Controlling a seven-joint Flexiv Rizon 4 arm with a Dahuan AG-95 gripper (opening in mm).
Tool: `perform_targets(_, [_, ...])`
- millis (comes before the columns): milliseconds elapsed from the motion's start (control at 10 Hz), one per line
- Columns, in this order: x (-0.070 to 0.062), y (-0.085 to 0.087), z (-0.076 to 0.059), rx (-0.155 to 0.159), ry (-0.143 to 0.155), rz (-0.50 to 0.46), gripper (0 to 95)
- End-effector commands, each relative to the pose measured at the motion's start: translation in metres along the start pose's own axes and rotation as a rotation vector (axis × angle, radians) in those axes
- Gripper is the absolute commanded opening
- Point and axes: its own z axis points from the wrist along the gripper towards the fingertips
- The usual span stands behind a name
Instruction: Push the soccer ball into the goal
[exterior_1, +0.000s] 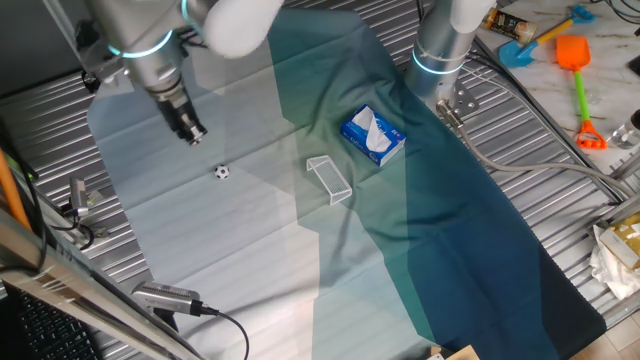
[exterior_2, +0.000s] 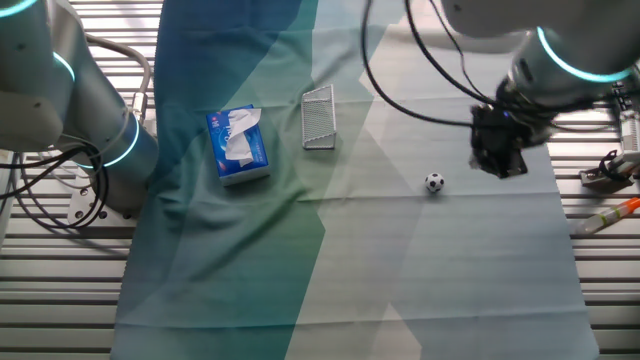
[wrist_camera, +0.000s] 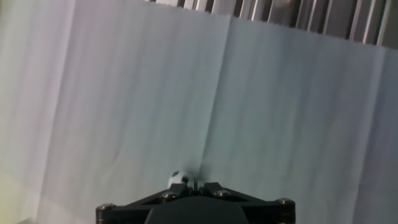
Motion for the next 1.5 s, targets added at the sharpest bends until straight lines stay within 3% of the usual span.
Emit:
perform_targets(100, [-0.001,0.000,0.006,-0.005,0.023,-0.007,0.0])
perform_targets(400, [0.001,-0.003,0.022,-0.011,0.021,0.003,0.0])
perform_targets(600, [0.005,-0.010,0.044,-0.020,0.015,0.001,0.0])
perform_targets(1000, [0.006,-0.008,0.059,-0.030,0.017,0.009,0.0])
perform_targets(1200, [0.007,-0.008,0.060,-0.038,0.030,0.016,0.0])
perform_targets(1500, [0.013,-0.006,0.064,-0.039,0.016,0.013,0.0])
